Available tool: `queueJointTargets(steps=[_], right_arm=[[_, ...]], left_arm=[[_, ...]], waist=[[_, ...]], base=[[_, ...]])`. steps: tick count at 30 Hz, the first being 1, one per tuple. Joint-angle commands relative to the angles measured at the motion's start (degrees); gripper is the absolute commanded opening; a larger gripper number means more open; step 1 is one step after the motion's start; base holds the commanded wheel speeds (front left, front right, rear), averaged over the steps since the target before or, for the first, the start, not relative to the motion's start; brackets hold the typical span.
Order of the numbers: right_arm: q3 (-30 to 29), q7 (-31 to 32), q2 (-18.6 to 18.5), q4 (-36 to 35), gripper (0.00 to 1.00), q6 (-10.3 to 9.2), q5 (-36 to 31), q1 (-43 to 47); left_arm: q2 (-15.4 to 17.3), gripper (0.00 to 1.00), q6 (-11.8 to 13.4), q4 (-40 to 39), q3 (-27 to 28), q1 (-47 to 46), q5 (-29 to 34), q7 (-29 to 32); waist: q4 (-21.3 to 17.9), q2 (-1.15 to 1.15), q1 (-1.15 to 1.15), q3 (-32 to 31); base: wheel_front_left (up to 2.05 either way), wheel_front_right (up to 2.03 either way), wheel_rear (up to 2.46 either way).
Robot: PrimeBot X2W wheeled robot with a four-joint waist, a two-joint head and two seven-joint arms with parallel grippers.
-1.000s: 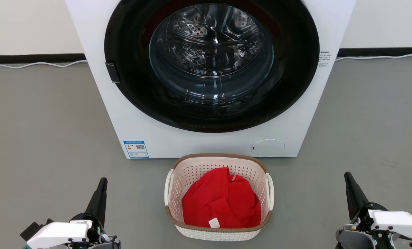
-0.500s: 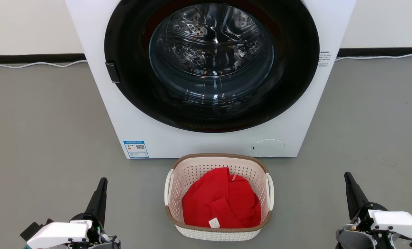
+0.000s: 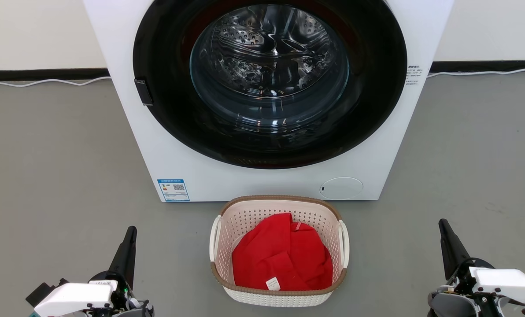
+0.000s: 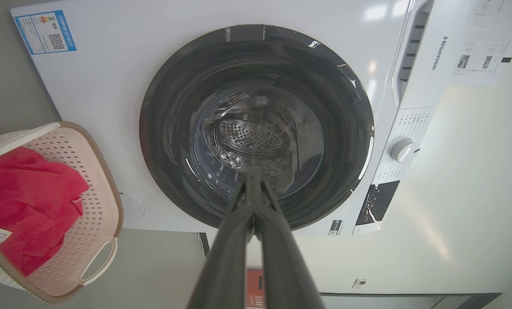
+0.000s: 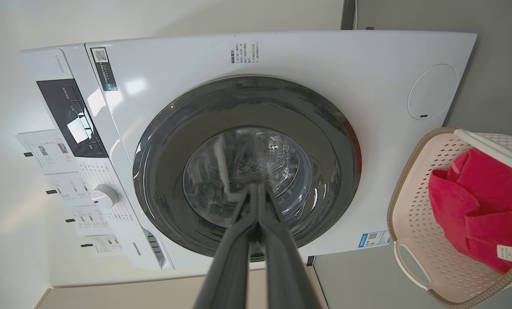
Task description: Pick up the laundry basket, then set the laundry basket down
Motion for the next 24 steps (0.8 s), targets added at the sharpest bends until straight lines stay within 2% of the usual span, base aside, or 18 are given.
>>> queueJointTargets(steps=[1,24], right_arm=[[1.11,0.61,-0.26,-1.81,0.00,0.42,0.38,-2.52],[1.11,0.60,-0.26,-1.81,0.00,0.42,0.38,-2.52]], left_arm=[[0.64,0.00,-0.42,-1.65,1.81,-3.22,-0.29,0.37],[0.64,0.00,-0.42,-1.66,1.80,-3.22,-0.29,0.37]], waist=[[0.00,0.00,0.00,0.00],[0.00,0.00,0.00,0.00]], base=[[0.00,0.00,0.00],[0.00,0.00,0.00]])
